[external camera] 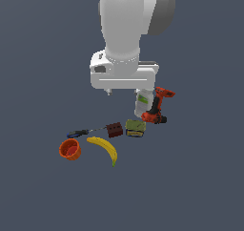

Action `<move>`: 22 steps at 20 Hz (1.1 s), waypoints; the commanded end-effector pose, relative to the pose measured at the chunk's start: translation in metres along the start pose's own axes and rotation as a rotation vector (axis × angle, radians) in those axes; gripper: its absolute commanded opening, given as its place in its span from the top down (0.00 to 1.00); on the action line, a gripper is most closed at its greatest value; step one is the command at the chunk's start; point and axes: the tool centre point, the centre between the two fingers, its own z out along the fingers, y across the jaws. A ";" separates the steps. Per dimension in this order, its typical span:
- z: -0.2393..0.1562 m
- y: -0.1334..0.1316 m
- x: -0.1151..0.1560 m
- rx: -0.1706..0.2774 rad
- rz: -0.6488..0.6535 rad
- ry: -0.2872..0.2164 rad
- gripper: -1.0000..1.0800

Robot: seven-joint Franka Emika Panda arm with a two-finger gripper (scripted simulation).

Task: Pick up a designated object from a clutter of objects.

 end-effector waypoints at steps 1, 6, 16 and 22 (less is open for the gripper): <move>0.000 0.000 0.000 0.000 0.000 0.000 0.04; -0.007 -0.007 0.001 0.011 -0.013 0.011 0.04; -0.012 -0.011 0.002 0.020 -0.017 0.018 0.04; 0.000 -0.010 0.006 0.024 0.049 0.021 0.04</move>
